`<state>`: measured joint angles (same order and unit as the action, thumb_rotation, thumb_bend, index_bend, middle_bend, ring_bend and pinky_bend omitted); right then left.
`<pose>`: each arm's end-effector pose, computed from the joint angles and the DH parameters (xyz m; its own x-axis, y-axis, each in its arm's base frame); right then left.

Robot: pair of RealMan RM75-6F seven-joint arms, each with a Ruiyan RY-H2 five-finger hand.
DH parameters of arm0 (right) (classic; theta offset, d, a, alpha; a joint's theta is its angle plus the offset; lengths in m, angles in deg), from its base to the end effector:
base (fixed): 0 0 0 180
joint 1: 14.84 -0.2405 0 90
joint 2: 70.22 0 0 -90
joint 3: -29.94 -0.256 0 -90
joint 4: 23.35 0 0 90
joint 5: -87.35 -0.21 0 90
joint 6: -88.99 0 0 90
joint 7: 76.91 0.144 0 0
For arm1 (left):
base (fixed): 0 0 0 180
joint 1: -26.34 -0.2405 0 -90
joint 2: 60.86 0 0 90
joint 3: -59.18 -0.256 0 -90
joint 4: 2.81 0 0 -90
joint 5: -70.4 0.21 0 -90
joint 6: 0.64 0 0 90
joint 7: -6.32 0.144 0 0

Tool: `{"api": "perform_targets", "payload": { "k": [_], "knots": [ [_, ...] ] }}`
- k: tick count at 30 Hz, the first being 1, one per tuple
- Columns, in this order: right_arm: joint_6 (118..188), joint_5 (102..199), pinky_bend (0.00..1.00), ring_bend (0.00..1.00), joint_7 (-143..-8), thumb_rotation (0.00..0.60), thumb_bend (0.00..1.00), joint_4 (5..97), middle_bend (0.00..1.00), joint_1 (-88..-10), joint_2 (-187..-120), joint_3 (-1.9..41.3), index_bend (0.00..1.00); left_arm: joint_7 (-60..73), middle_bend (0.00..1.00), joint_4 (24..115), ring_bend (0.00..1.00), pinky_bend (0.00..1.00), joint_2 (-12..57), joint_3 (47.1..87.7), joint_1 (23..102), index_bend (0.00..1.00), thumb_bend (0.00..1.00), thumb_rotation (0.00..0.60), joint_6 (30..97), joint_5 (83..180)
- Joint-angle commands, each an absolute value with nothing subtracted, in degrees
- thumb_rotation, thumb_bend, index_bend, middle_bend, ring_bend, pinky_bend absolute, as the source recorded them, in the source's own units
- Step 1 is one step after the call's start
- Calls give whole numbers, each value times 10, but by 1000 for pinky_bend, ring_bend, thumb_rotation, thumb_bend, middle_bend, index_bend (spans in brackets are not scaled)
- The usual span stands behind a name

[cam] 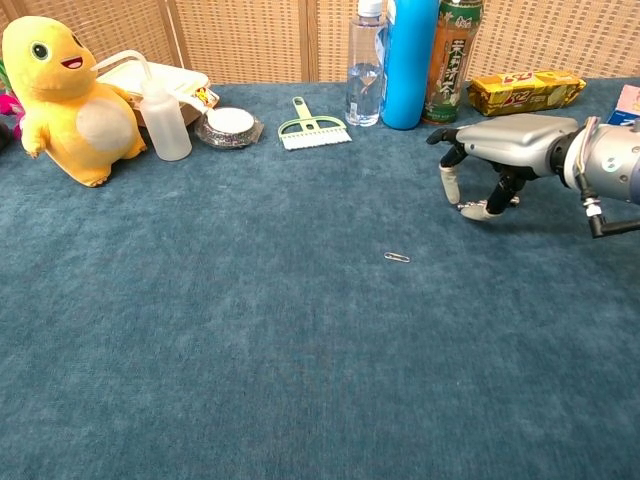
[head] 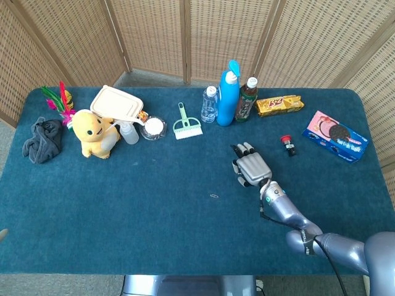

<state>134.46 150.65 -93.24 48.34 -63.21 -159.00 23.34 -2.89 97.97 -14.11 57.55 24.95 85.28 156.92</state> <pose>-0.1756 -0.3833 -0.0193 0.6040 -0.2932 0.7411 -0.7794 -0.4113 0.4726 -0.3180 0.1294 0.2319 0.3866 0.0964 0.9172 0.9127 0.1031 -0.3955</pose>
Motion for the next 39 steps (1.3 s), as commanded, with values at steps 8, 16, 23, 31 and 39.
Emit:
{"api": "perform_targets", "payload": {
  "k": [8,16,23,31,39],
  "knots": [
    [1341,1505,0,0,-937,600,382,471,0,-632,-1594,231,494,-27,0,979,0,45,-141,575,250,0,363,600,851,1569],
    [1339,1509,0,0,-934,600,381,464,0,-629,-1595,231,497,-23,0,980,0,46,-140,575,251,0,363,600,850,1569],
    [1336,1513,0,0,-933,600,382,458,0,-628,-1595,231,499,-22,0,981,0,46,-139,575,250,0,363,600,850,1568],
    [1334,1519,0,0,-929,600,383,454,0,-625,-1594,232,498,-24,0,981,0,46,-140,575,250,0,363,600,851,1568],
    [1338,1527,0,0,-926,600,383,456,0,-621,-1589,233,499,-25,0,981,0,46,-140,574,250,0,363,600,851,1570]
  ]
}}
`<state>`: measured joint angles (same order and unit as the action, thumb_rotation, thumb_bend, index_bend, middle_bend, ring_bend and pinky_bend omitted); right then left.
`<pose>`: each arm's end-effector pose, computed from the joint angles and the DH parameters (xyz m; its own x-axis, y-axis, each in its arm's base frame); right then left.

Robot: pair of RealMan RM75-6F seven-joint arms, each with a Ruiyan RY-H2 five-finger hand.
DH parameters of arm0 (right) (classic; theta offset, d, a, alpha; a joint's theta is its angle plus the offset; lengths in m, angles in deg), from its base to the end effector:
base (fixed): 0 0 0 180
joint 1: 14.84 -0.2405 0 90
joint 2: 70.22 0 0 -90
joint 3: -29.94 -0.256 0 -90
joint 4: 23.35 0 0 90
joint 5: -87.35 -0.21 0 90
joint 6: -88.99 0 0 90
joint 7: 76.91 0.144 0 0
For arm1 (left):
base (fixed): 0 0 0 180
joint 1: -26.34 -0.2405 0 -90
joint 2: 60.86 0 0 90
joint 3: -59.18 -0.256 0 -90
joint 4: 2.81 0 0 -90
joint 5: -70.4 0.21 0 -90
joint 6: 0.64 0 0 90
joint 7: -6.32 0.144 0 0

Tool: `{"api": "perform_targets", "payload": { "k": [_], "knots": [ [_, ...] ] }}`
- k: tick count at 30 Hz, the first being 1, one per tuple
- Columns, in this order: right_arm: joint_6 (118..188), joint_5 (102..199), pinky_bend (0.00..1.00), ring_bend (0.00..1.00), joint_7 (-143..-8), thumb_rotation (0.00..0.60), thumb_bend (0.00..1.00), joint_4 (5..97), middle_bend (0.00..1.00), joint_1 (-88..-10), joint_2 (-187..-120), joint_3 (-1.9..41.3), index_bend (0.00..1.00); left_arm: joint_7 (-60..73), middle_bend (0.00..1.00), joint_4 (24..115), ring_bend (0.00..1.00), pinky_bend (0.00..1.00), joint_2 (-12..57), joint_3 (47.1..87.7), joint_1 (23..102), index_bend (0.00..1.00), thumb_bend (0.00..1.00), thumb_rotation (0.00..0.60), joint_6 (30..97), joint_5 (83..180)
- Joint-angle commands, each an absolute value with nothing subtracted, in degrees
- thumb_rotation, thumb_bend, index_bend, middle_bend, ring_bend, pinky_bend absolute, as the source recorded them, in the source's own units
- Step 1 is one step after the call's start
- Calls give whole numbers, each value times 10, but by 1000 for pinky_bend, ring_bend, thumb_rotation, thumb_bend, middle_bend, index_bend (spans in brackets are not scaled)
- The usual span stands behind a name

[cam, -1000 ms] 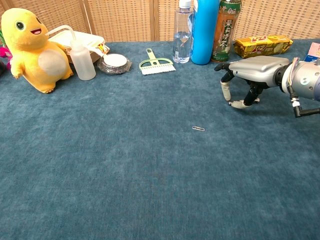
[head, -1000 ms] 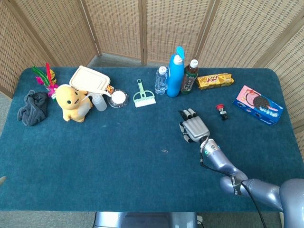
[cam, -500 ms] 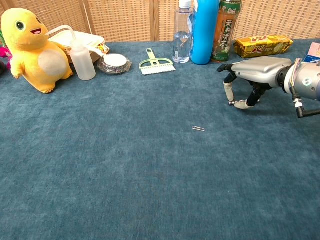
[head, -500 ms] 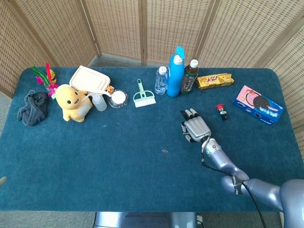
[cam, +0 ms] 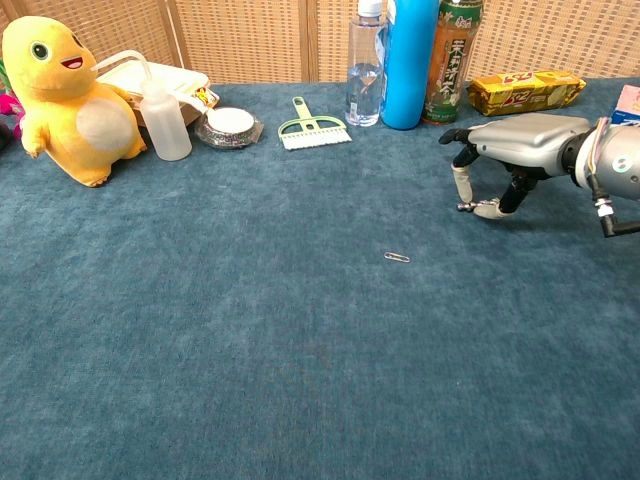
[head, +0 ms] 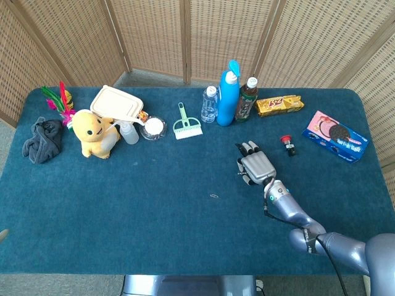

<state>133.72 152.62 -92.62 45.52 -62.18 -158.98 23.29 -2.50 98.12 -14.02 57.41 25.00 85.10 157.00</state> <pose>-0.1896 -0.3879 -0.0141 0.6322 -0.2800 0.7225 -0.7606 -0.4021 0.5097 -0.3177 0.1291 0.2303 0.3885 0.1022 0.9158 0.9117 0.1017 -0.3981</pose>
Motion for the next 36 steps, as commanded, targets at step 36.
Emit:
{"api": "perform_targets", "payload": {
  "k": [36],
  "knots": [
    [1327,1533,0,0,-919,600,393,429,0,-614,-1598,231,532,-22,0,985,0,46,-140,572,251,0,363,600,847,1572]
  ]
}}
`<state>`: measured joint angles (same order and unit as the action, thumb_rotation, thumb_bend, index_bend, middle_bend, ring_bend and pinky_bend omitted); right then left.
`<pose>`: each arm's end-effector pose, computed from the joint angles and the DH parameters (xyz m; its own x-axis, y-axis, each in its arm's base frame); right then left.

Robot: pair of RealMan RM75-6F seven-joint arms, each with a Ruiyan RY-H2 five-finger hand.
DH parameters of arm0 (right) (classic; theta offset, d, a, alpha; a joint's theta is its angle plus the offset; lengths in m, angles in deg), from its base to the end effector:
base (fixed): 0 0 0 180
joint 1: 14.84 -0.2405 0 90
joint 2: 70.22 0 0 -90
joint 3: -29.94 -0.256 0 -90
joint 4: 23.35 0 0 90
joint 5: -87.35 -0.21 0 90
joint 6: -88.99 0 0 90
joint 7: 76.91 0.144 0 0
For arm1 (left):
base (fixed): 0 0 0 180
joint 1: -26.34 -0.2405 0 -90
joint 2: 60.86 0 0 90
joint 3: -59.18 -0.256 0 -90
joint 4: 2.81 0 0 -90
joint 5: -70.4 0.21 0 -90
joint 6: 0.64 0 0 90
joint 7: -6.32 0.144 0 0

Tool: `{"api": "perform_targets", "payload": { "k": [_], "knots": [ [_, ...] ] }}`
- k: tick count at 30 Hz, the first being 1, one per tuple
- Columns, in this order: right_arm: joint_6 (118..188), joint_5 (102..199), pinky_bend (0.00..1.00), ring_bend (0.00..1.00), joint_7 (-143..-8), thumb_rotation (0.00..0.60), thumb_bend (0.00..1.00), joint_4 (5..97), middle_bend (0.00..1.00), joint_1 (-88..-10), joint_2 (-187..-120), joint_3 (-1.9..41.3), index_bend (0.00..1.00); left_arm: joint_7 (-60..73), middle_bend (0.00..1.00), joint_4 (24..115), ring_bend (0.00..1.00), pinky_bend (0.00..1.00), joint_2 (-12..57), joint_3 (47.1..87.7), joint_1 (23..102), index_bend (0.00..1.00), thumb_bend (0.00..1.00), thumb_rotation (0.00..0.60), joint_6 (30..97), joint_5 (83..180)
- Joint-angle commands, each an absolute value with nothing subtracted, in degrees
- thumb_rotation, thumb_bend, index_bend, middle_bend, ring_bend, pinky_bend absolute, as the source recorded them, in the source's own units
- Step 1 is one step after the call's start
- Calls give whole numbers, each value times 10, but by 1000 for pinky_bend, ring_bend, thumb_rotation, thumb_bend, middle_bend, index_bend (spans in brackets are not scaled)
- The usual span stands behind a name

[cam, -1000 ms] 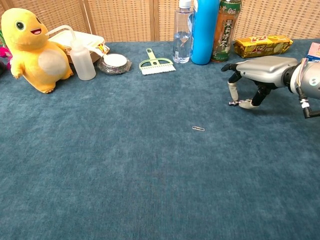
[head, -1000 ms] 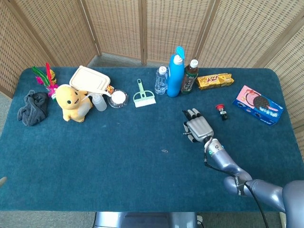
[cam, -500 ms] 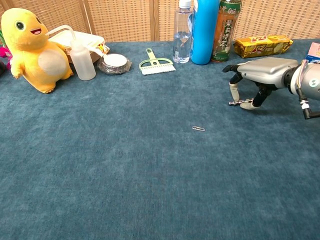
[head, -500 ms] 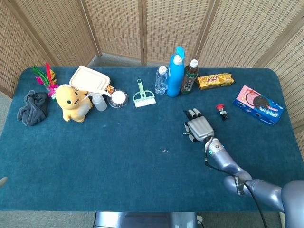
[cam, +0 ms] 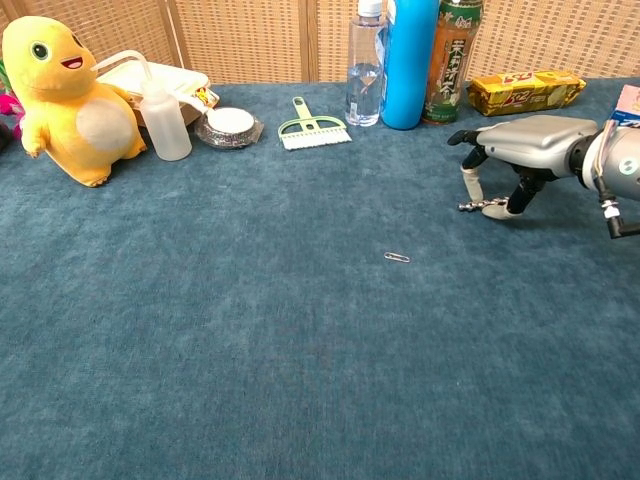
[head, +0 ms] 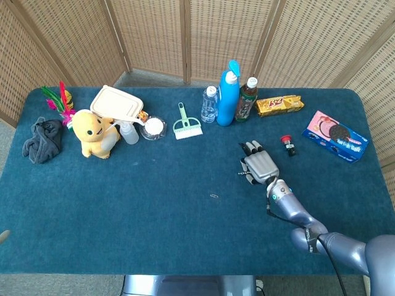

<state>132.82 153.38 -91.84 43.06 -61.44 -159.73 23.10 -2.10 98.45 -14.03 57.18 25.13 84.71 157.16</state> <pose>-0.2000 -0.3902 -0.0146 0.6384 -0.2870 0.7142 -0.7594 -0.3864 0.5235 -0.3169 0.1289 0.2282 0.3888 0.1127 0.9144 0.9113 0.0987 -0.3997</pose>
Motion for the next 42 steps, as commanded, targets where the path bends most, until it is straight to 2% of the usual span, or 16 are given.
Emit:
{"api": "perform_targets", "payload": {
  "k": [1,12,24,42],
  "knots": [
    [1326,1533,0,0,-919,600,396,428,0,-614,-1598,231,536,-22,0,985,0,46,-140,572,251,0,363,600,847,1572],
    [1322,1532,0,0,-918,600,527,428,0,-614,-1600,230,576,-23,0,985,0,46,-141,571,252,0,363,600,847,1572],
    [1338,1547,0,0,-917,600,547,453,0,-610,-1587,228,597,-22,0,985,0,46,-141,571,252,0,363,600,845,1572],
    [1383,1599,0,0,-874,600,552,586,0,-603,-1532,212,611,-32,0,985,0,46,-145,568,249,0,363,600,853,1582]
  ]
}}
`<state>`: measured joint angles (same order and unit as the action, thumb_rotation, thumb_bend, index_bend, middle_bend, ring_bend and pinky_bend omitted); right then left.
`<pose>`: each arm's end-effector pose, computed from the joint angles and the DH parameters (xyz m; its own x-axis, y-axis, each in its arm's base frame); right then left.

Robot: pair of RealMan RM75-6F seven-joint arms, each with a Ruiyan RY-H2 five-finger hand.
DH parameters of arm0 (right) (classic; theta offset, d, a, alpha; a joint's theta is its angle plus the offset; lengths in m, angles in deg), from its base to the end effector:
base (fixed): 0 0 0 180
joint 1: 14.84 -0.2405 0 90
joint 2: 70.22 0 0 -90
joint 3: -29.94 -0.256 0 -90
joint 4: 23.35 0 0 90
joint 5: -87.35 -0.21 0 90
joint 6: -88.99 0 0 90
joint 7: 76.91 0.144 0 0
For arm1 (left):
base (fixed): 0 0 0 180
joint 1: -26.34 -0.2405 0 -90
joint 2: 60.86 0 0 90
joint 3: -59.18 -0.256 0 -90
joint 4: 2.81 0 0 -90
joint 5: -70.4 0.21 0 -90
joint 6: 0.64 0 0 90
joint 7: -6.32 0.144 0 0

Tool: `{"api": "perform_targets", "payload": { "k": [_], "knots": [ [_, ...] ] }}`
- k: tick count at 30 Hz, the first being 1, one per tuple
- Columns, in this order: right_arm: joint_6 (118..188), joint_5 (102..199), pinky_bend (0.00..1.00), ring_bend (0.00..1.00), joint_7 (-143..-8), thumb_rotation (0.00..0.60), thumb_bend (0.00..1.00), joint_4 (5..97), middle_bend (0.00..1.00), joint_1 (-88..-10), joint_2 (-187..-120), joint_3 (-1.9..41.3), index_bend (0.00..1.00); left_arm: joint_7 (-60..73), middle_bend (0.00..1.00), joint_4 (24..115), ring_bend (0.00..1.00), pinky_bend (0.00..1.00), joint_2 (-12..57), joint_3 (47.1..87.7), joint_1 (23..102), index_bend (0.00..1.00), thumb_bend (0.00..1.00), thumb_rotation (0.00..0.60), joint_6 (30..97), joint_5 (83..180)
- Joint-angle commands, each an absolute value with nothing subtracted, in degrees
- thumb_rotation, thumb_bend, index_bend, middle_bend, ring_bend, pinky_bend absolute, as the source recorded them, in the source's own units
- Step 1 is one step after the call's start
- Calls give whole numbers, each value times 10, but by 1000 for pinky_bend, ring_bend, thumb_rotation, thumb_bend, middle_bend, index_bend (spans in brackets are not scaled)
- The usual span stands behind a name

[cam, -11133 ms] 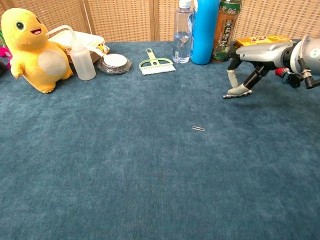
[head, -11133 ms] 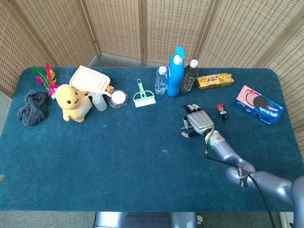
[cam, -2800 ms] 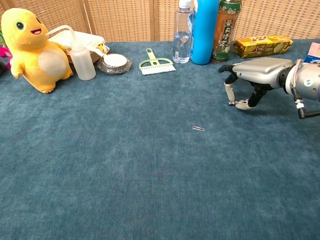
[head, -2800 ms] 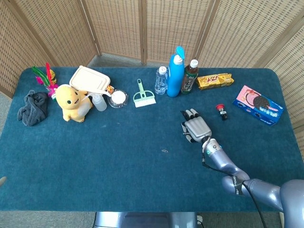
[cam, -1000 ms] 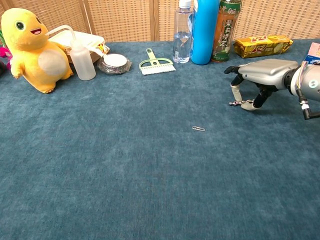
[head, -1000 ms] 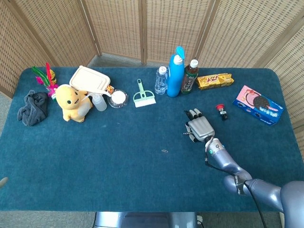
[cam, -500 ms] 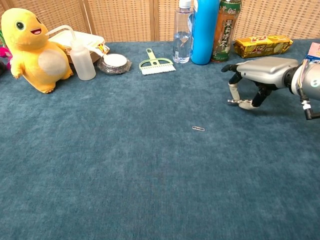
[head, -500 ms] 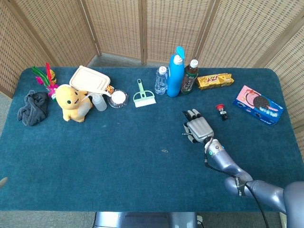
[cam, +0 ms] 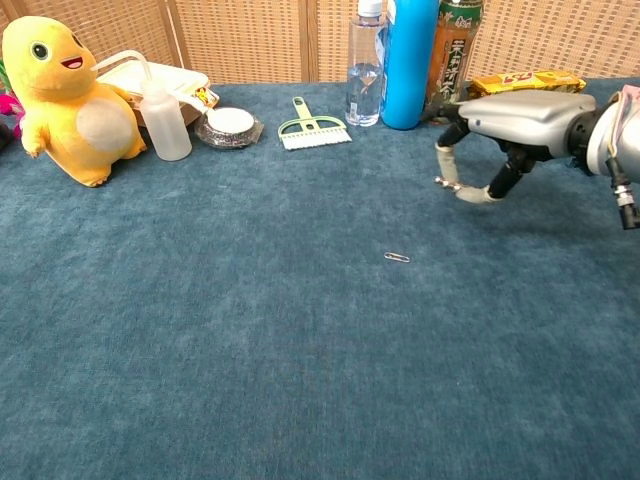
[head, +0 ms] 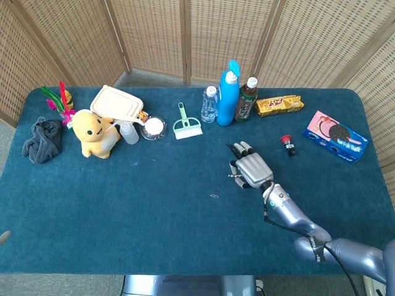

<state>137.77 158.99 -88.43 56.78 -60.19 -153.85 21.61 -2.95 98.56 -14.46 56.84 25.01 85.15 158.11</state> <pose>-0.1576 -0.3650 0.0036 0.5431 -0.2514 0.8011 -0.7900 -0.4762 0.3861 -0.3148 0.1272 0.2294 0.3814 0.1129 0.9175 0.9161 0.0869 -0.3915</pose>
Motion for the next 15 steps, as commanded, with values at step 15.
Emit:
{"api": "perform_targets", "payload": {
  "k": [15],
  "knots": [
    [1362,1590,0,0,-802,600,555,712,0,-611,-1501,189,594,-53,0,979,0,46,-151,565,245,0,363,600,866,1595]
  ]
}}
